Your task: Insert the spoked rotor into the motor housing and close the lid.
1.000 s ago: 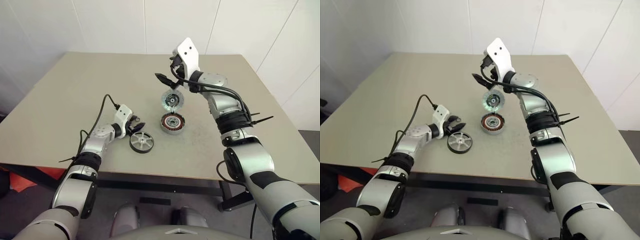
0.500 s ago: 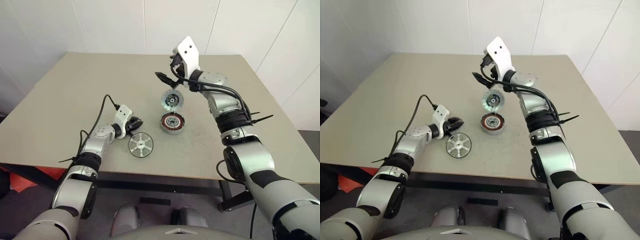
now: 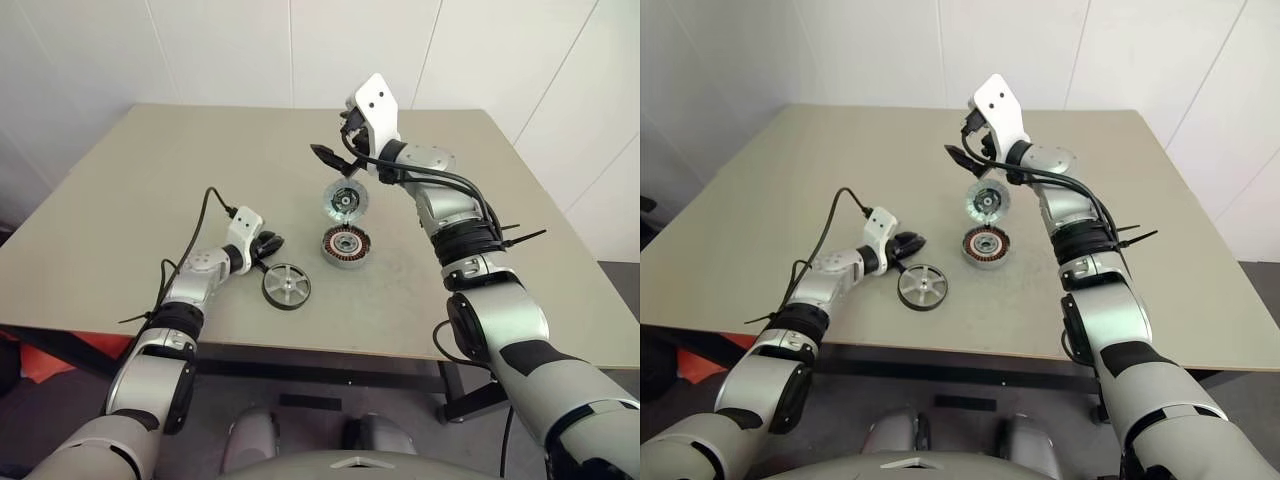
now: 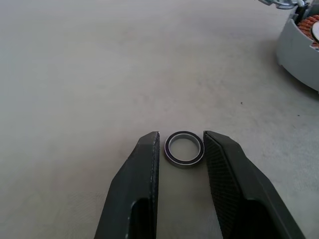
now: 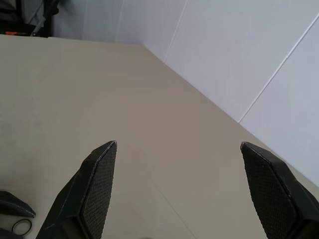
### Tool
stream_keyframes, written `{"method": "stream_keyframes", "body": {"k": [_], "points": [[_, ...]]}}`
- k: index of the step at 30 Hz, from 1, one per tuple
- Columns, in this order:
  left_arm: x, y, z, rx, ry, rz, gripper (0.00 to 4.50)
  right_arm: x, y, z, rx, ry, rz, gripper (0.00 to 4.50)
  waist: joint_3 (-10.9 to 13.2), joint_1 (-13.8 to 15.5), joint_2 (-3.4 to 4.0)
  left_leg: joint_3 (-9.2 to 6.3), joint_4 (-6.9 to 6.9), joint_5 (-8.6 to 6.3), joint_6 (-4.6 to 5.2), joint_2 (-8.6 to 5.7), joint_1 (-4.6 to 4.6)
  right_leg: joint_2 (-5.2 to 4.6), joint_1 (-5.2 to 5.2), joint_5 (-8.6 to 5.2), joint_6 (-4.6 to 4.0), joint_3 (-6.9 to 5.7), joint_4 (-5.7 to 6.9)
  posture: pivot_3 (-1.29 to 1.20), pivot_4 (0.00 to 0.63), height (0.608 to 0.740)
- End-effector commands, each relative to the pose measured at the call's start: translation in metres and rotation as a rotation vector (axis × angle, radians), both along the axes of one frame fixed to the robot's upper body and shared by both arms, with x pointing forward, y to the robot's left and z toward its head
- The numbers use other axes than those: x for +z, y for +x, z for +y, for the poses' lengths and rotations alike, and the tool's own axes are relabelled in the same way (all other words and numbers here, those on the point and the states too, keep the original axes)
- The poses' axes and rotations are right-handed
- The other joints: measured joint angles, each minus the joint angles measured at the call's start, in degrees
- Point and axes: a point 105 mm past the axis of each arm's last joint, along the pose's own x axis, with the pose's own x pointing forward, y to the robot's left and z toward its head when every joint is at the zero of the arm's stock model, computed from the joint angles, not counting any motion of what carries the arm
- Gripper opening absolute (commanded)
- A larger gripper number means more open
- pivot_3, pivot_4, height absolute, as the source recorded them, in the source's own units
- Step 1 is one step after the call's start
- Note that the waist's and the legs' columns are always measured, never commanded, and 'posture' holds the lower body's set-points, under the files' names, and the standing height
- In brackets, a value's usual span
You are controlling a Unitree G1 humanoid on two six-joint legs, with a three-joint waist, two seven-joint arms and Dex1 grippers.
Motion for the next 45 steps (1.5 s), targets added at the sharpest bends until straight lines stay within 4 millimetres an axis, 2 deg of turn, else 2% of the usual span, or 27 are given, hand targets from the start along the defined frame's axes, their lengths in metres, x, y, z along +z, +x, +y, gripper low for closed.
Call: {"method": "stream_keyframes", "body": {"k": [1,2,6,24,27,32,35,40,45], "points": [[0.004,0.004,0.002,0.006,0.016,-0.016,0.87,0.029,-0.002,0.001,0.009,0.029,-0.085,4.5,0.0,0.01,0.0,0.0,0.0,-0.02,0.04,0.0,-0.02,0.0,0.0,0.0,0.0,0.0,-0.03,0.0,0.0,0.74],[0.002,0.002,0.003,0.007,0.024,-0.011,0.69,0.029,-0.002,0.001,0.008,0.029,-0.085,4.5,0.0,0.02,0.0,0.0,0.0,-0.03,0.05,-0.01,-0.03,-0.01,0.0,0.0,0.0,0.0,-0.04,0.0,0.0,0.74],[0.001,0.002,0.004,0.013,0.022,-0.017,0.69,0.028,-0.002,-0.001,0.005,0.026,-0.084,4.5,0.0,-0.02,0.0,0.01,0.0,-0.04,0.06,-0.01,-0.02,-0.01,0.0,0.0,0.0,0.0,-0.04,0.0,0.0,0.74],[0.029,0.012,0.006,0.047,-0.038,-0.129,0.69,0.025,-0.001,0.004,0.017,0.011,-0.086,4.5,0.0,0.02,0.0,0.01,0.0,-0.04,0.05,0.0,-0.04,0.0,-0.01,0.0,0.0,0.0,-0.05,0.0,0.0,0.74],[0.047,0.015,-0.008,0.014,-0.126,-0.151,0.69,0.026,-0.001,0.004,0.017,0.006,-0.09,4.5,0.0,0.06,0.0,0.01,0.0,-0.04,0.05,0.0,-0.04,-0.01,-0.01,0.0,0.0,0.0,-0.05,0.0,0.0,0.74],[0.076,0.01,-0.051,-0.163,-0.309,-0.118,0.69,0.034,-0.004,0.004,0.022,0.015,-0.116,4.5,0.03,0.73,-0.04,0.02,0.02,-0.04,0.06,-0.01,-0.09,-0.03,-0.01,0.0,0.0,-0.01,-0.05,0.0,0.0,0.74],[0.091,0.007,-0.07,-0.267,-0.339,-0.101,0.69,0.039,-0.007,0.001,0.022,0.022,-0.129,4.5,0.04,0.69,-0.05,0.03,0.02,-0.04,0.06,-0.01,-0.09,-0.03,-0.02,0.0,0.0,-0.01,-0.04,0.0,0.0,0.74],[0.101,0.009,-0.085,-0.372,-0.298,-0.076,0.69,0.042,-0.009,-0.007,-0.005,0.028,-0.148,4.5,0.05,0.4,-0.06,0.03,-0.02,-0.03,0.08,-0.01,-0.14,-0.01,-0.11,0.0,0.0,-0.01,-0.05,0.0,0.0,0.74],[0.099,0.01,-0.098,-0.442,-0.227,-0.036,0.69,0.046,-0.01,-0.017,-0.048,0.042,-0.165,4.5,0.05,0.47,-0.07,0.02,-0.01,-0.03,0.09,-0.03,-0.13,-0.02,-0.1,0.0,0.01,0.0,-0.05,0.0,0.0,0.74]]}}
